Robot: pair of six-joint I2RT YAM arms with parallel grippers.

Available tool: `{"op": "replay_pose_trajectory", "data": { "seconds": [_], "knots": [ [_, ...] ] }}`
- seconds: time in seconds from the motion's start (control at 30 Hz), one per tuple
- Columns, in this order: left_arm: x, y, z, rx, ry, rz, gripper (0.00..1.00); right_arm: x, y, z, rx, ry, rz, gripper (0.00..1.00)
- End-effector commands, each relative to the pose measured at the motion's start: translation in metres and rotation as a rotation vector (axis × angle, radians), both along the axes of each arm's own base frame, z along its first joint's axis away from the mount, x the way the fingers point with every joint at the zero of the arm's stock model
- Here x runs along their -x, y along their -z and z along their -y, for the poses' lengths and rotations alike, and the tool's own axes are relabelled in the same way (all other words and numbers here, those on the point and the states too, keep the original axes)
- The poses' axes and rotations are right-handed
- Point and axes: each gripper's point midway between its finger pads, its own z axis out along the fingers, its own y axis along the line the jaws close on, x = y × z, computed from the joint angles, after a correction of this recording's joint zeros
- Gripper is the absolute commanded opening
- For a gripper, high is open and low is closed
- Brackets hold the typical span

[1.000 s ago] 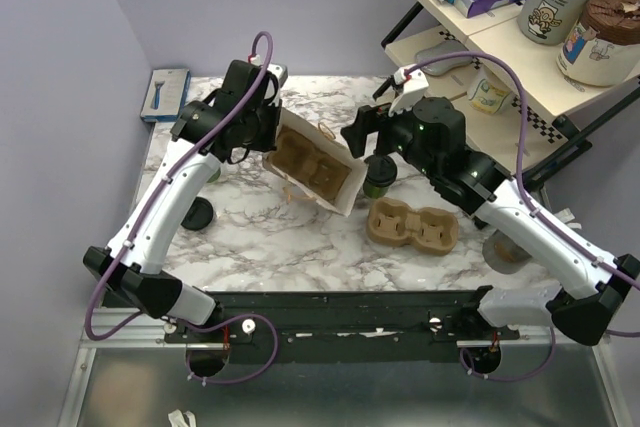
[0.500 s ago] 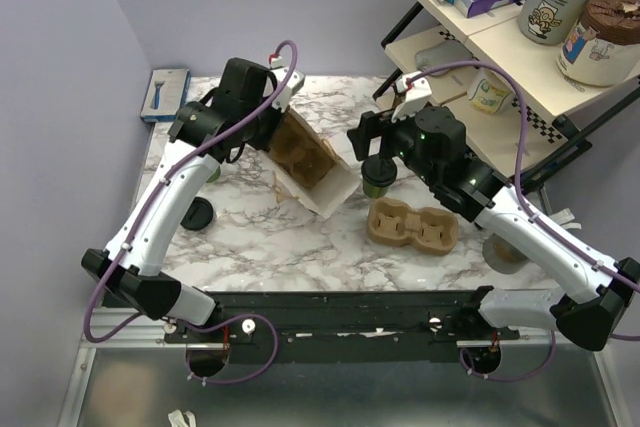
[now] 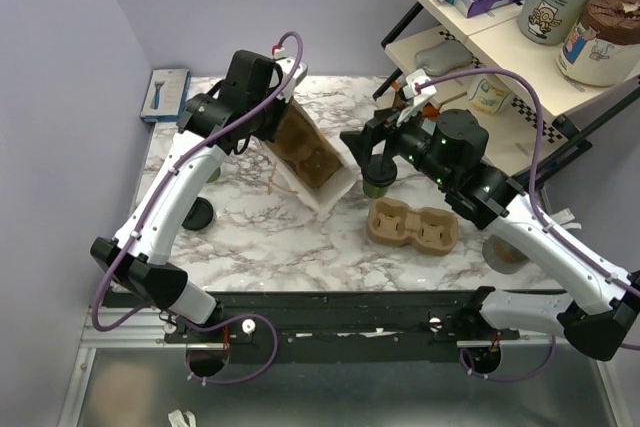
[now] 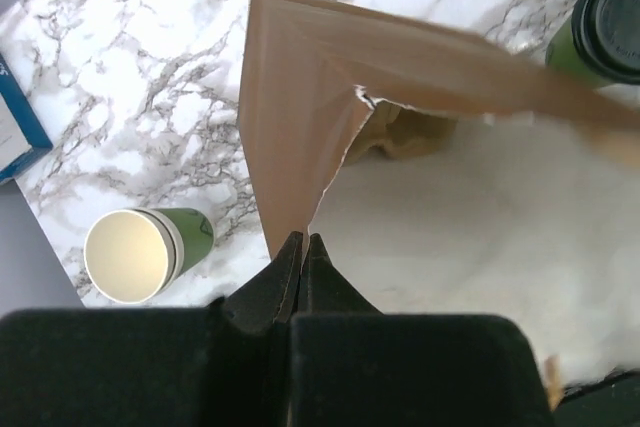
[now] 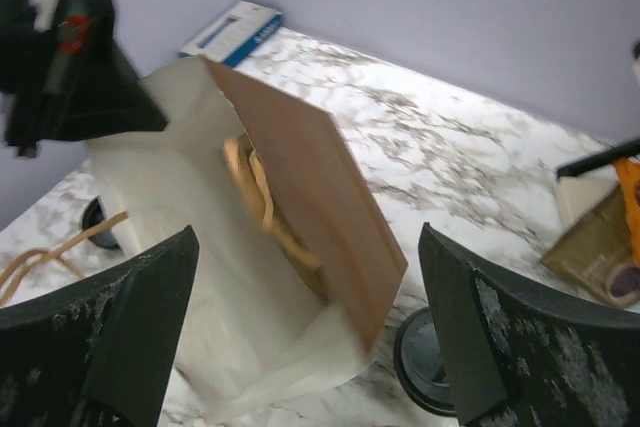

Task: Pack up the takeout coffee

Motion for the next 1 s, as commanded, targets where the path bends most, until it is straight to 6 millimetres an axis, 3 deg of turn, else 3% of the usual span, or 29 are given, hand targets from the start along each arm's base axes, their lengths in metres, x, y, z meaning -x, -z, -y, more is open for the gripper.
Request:
{"op": "replay_pose_trajectory", "data": {
  "seconds": [0.0,0.17,0.43,0.5,0.67,0.73,0.9,0.97],
  "knots": [
    [-0.003,-0.024,0.009,0.117,-0.052,0.067,0.0,0.042,-0.028,-0.04,-0.058,-0.335,0.076,0.97],
    [0.004,-0.027,0.014,0.206,-0.095,0.041,0.0,0.047,-0.007,-0.073,-0.076,-0.464,-0.08,0.77],
    [0.007,-0.015,0.013,0.236,-0.187,-0.035,0.0,0.076,-0.046,-0.081,-0.063,-0.553,0.1,0.77],
    [0.007,-0.012,0.015,0.239,-0.192,-0.049,0.0,0.075,-0.047,-0.082,-0.065,-0.539,0.092,0.77],
    [0.011,-0.007,0.02,0.271,-0.202,-0.092,0.0,0.057,-0.035,-0.095,-0.066,-0.469,-0.006,0.74],
    [0.013,-0.007,0.023,0.285,-0.2,-0.104,0.0,0.042,-0.011,-0.104,-0.052,-0.411,-0.116,0.7],
    [0.012,-0.01,0.022,0.359,-0.313,-0.135,0.0,0.011,0.0,-0.087,0.001,-0.202,-0.152,0.7],
    [0.012,-0.014,0.018,0.435,-0.39,-0.181,0.0,0.009,-0.016,-0.07,-0.034,-0.13,-0.12,0.77]
  ]
}}
